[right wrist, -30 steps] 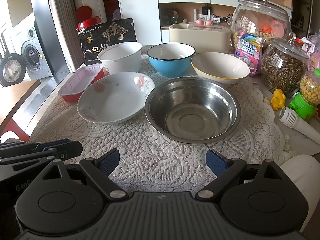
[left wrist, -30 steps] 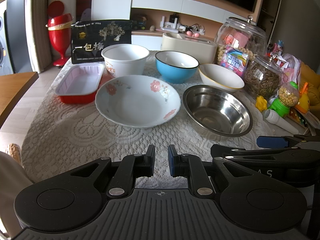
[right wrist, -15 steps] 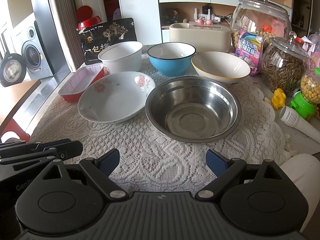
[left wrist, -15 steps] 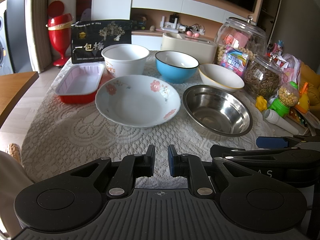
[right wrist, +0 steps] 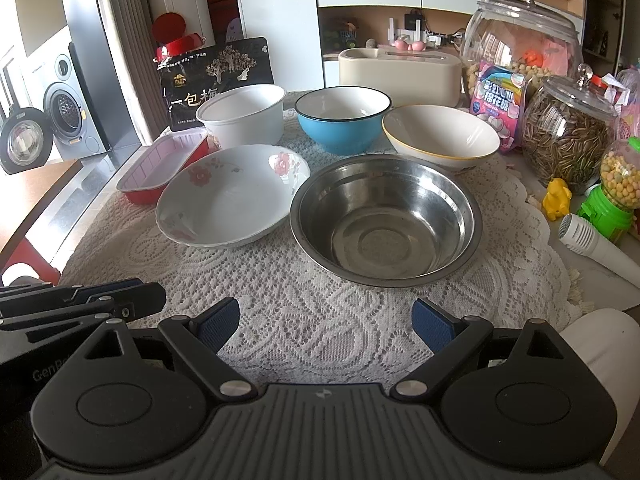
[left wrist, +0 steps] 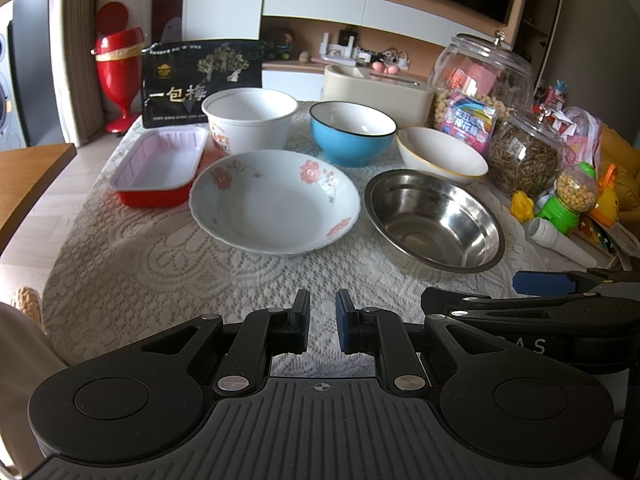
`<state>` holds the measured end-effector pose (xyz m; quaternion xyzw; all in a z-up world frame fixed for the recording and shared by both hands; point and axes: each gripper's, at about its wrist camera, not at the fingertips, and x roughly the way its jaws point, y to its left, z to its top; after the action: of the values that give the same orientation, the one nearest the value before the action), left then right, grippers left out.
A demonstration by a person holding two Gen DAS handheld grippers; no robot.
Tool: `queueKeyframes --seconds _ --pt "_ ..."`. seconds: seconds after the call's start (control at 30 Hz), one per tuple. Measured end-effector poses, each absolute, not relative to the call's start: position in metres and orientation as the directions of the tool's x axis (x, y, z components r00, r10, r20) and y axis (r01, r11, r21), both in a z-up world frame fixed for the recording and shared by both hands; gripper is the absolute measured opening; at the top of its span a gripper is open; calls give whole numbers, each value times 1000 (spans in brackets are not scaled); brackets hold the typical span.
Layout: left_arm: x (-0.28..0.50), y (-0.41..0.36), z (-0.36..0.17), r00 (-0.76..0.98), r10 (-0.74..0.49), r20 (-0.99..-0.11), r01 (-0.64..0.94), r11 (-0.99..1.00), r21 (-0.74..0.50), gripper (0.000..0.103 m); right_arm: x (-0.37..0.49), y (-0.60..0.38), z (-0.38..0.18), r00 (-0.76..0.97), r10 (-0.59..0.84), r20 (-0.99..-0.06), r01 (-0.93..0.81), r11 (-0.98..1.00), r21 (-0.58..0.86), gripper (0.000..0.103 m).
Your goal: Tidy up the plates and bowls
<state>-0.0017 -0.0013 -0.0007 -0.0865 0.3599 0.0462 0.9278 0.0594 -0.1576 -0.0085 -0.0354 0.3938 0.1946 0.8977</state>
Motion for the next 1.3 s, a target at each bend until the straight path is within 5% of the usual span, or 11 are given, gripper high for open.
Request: queueKeyframes --seconds 0.27,0.5,0.63,0.87,1.17,1.3 --pt "9 1 -1 748 9 -664 -132 982 -136 16 68 -165 -6 637 334 -695 -384 919 90 94" --pt "53 21 -3 748 -230 -623 -14 933 -361 16 102 -188 -4 702 289 -651 -320 945 74 94" --pt "77 13 -4 756 -157 -636 -37 959 -281 16 134 -202 -9 701 264 -663 -279 957 86 92" --pt "119 20 -19 728 -185 -661 -62 941 -332 16 191 -225 -32 656 222 -722 -190 974 127 69" --pt "155 14 -41 677 -249 -693 -61 919 -390 21 218 -221 -55 610 226 -760 -195 972 132 68" --pt "161 11 -48 660 -271 -700 -56 912 -406 26 223 -211 -68 539 254 -803 -218 963 158 49"
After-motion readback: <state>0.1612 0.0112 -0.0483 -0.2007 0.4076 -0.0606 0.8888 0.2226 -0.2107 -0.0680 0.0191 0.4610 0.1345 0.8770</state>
